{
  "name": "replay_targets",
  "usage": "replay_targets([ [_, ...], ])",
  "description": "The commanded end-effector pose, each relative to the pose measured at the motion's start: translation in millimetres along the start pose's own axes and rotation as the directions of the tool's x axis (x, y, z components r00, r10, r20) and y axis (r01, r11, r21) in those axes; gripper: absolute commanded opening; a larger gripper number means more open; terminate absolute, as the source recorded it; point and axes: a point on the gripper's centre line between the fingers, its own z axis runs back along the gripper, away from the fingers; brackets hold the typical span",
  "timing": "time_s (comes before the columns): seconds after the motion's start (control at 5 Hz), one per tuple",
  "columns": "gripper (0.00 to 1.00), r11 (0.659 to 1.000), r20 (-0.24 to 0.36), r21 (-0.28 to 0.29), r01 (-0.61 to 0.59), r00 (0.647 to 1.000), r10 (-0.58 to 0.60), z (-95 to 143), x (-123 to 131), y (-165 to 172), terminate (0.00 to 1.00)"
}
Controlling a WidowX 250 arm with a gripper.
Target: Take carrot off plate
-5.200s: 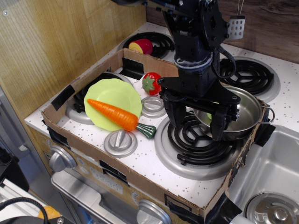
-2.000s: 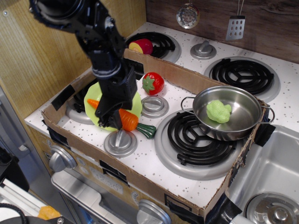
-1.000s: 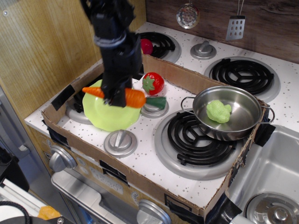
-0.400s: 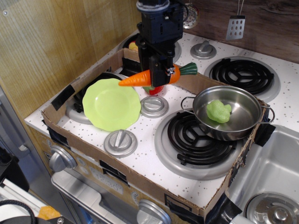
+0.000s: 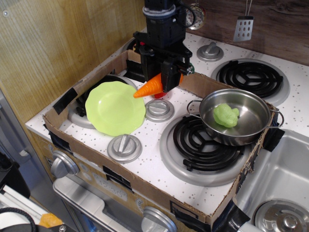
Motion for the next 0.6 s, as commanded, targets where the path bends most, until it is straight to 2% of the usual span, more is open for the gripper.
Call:
replay_targets([
  [0.0, 0.00, 1.000, 0.038, -0.020, -0.006, 0.999, 0.006, -6.3, 15.3, 20.6, 0.00],
  [0.4, 0.00, 0.998, 0.041, -0.061, 0.017, 0.999, -0.015, -21.7, 18.0, 19.6, 0.00],
])
